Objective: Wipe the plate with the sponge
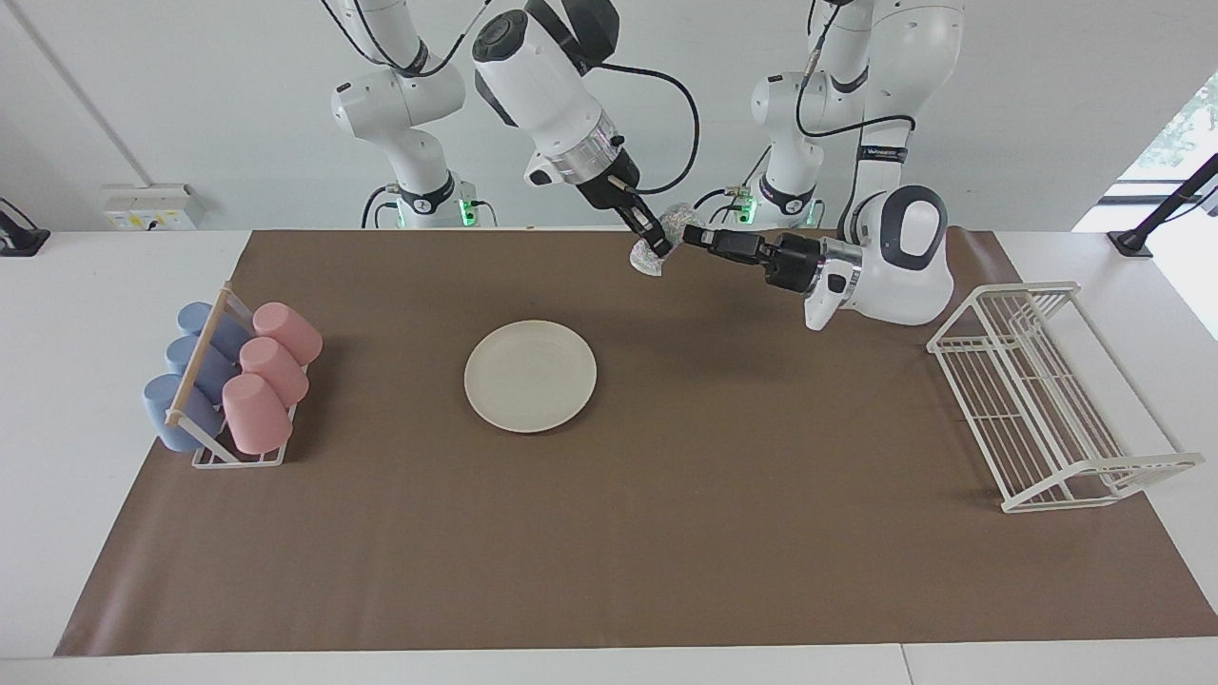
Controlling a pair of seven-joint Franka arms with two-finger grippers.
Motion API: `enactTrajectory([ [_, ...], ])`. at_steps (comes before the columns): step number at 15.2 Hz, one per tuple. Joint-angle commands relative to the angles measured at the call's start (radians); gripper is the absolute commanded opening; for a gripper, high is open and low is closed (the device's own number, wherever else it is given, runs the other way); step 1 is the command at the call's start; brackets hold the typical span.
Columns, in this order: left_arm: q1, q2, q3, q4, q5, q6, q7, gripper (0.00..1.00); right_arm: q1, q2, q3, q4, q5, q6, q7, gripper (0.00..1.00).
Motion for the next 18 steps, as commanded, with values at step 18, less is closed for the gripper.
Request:
enactTrajectory([
  [18,0.011,-0.025,0.022,0.109,0.36,0.11,-0.011,1.0,-0.174,0.258,0.003,-0.227,-0.266,0.251,-0.34,0.0],
])
